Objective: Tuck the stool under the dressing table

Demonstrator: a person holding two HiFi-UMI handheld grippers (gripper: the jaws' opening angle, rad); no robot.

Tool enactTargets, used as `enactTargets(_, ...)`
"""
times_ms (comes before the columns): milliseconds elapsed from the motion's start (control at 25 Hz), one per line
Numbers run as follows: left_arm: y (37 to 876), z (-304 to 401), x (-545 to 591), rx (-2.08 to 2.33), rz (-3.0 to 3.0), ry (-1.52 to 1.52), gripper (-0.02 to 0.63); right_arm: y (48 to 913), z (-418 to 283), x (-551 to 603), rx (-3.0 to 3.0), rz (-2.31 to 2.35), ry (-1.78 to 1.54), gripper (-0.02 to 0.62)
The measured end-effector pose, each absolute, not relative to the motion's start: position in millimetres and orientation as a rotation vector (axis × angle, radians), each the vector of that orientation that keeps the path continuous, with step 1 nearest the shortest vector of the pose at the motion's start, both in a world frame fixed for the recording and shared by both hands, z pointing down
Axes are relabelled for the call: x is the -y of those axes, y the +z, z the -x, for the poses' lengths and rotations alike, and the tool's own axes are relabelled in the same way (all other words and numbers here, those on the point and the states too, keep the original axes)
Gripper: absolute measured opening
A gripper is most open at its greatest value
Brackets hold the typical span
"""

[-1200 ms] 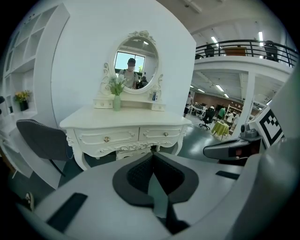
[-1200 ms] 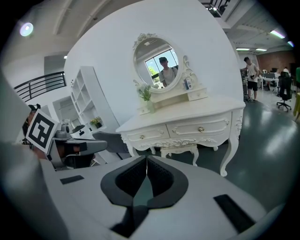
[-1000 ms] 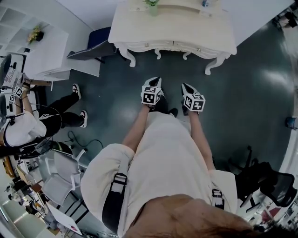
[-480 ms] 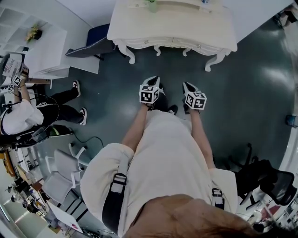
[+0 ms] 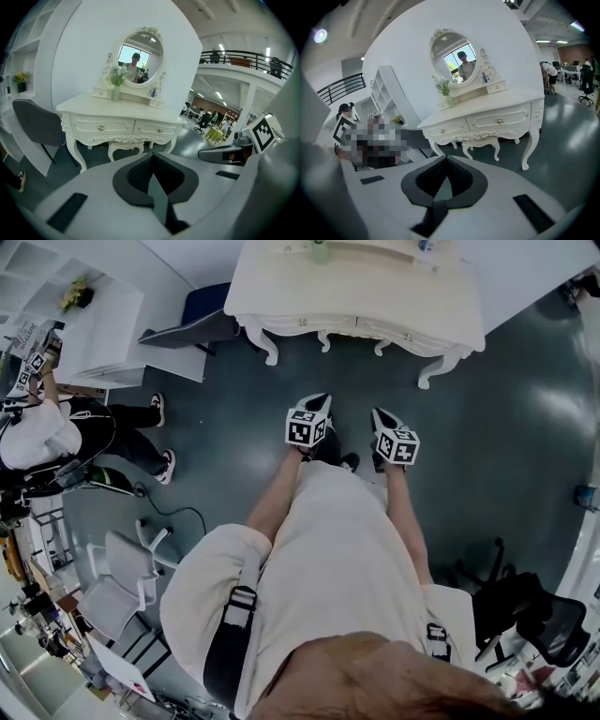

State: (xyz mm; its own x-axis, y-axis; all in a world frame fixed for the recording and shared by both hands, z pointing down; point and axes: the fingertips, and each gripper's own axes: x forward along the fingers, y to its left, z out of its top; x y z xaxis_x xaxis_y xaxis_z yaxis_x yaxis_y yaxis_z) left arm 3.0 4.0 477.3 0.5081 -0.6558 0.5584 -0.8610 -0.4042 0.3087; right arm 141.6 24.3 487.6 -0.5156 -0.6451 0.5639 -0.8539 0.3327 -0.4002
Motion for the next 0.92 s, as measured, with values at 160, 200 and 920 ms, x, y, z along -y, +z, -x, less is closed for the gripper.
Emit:
enactTargets(160,476,-4,-2,1.246,-2.182,0.475,0.014,488,-141,-22,2.302,-1.328,0.951,0.043)
enactTargets(200,476,-5,-2,1.246,-2.182,0.474,0.014,488,-142,-22,2.302,-1.327,0.945,0.043)
enactTargets(920,475,8,8,1.309,-2.172,0.476,0.014,485,-136,-10,2.312,-1.316,0.921,0.043)
